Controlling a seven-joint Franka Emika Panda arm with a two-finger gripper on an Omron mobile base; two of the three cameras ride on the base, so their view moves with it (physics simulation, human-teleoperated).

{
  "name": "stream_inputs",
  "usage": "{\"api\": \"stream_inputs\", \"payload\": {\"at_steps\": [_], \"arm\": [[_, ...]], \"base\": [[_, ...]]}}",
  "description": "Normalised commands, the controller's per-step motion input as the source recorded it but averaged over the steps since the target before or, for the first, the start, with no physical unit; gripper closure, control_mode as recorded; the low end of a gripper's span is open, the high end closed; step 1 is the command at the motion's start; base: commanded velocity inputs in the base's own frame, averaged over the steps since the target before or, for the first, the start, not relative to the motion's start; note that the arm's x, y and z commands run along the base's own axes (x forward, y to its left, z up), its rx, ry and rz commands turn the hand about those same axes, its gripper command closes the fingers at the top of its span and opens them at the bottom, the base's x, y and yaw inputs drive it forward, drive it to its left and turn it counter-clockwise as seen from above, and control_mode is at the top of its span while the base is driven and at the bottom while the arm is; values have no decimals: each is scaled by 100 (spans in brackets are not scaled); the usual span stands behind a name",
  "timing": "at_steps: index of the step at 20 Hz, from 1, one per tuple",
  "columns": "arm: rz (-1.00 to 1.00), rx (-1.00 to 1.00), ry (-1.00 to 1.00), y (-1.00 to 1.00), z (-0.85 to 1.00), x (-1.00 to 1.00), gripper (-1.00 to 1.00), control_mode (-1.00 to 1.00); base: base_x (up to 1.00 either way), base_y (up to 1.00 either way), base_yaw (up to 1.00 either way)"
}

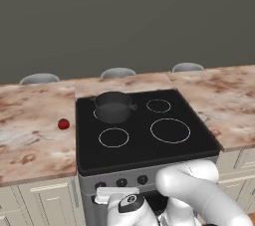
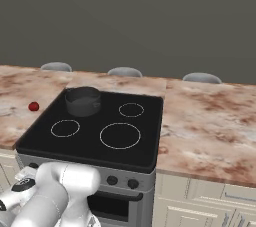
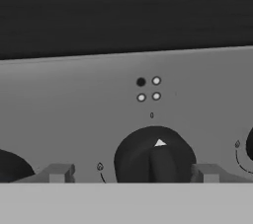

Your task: Turn on the burner for the pot on the stove. Wait thirty seconds for the pot to heat up. Then add the tomato to the pot.

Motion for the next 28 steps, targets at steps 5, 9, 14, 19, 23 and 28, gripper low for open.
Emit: {"api": "stream_inputs", "payload": {"at_steps": [5,9,14,19,23,28], "arm": [[7,0,-8,0,0,2,100,-100],[14,0,-12,-6,0,0,100,-100],[19,-4,-9,-6,9,0,100,-100],[19,-13,-3,0,25,0,100,-100],[20,-24,-1,0,31,0,100,-100],[20,-34,0,0,35,0,100,-100]], "base": [[0,0,0],[0,0,0],[0,0,0],[0,0,0],[0,0,0],[0,0,0]]}}
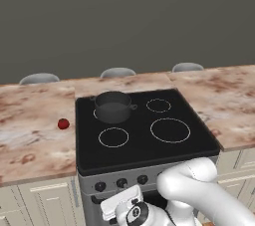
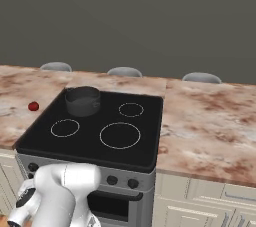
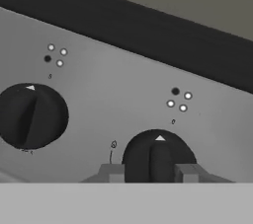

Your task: Turn on the burner for the pot on the stove. Wait thirty seconds for the pot to heat up. Then add the tomato to the pot.

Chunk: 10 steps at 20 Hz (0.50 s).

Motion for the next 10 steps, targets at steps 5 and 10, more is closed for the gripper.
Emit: {"api": "stream_inputs", "payload": {"at_steps": [5,10], "arm": [[24,-43,0,0,44,0,100,-100],[25,-53,2,0,58,0,100,-100]], "base": [[0,0,0],[0,0,0]]}}
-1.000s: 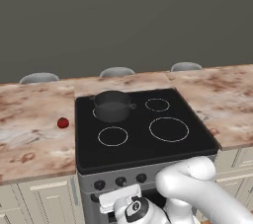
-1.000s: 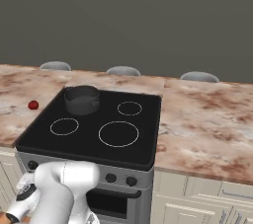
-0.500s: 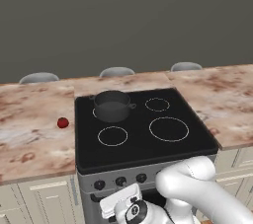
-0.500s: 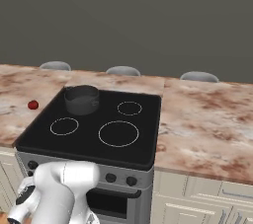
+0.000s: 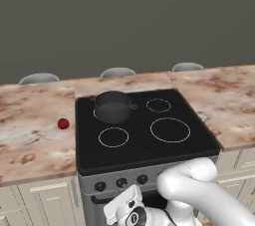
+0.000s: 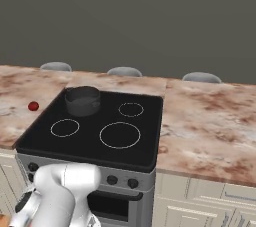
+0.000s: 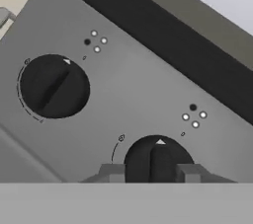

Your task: Turn on the burner for the pot on the stove. Wait thirty seconds for the pot to heat up. Then add the tomato to the pot.

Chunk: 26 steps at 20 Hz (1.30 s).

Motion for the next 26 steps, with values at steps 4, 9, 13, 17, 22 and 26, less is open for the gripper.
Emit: {"api": "stream_inputs", "payload": {"at_steps": [4,9,13,17,22,26], "arm": [[23,-57,10,0,60,0,100,-100],[23,-56,15,0,59,2,100,-100],[23,-52,16,4,51,2,100,-100],[19,-37,9,9,55,-14,-100,-100],[17,-13,-7,0,93,-87,-100,-100],[12,0,-9,-5,100,-69,-100,-100]], "base": [[0,0,0],[0,0,0],[0,0,0],[0,0,0],[0,0,0],[0,0,0]]}}
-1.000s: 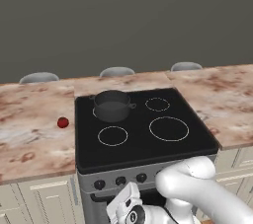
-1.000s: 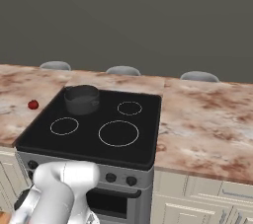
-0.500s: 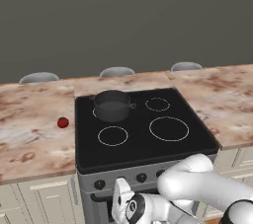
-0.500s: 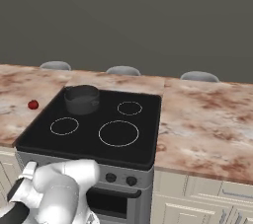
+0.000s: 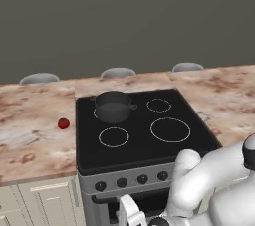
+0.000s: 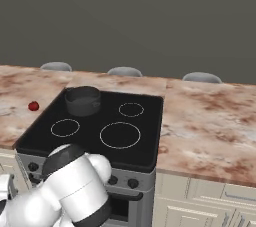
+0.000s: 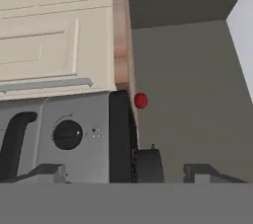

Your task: Turn on the burner for the pot on the stove. Wait thirty seconds for the pot to heat up. Then add the tomato to the pot.

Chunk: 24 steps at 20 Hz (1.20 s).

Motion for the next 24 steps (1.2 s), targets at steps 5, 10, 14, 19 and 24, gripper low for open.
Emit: {"api": "stream_inputs", "payload": {"at_steps": [5,10,14,19,24], "arm": [[9,0,-1,0,100,-10,-100,-100],[6,0,6,3,100,0,-100,-100],[4,1,4,0,100,0,-100,-100],[4,0,7,0,100,2,-100,-100],[4,0,14,1,100,1,-100,-100]], "base": [[0,0,0],[0,0,0],[0,0,0],[0,0,0],[0,0,0]]}}
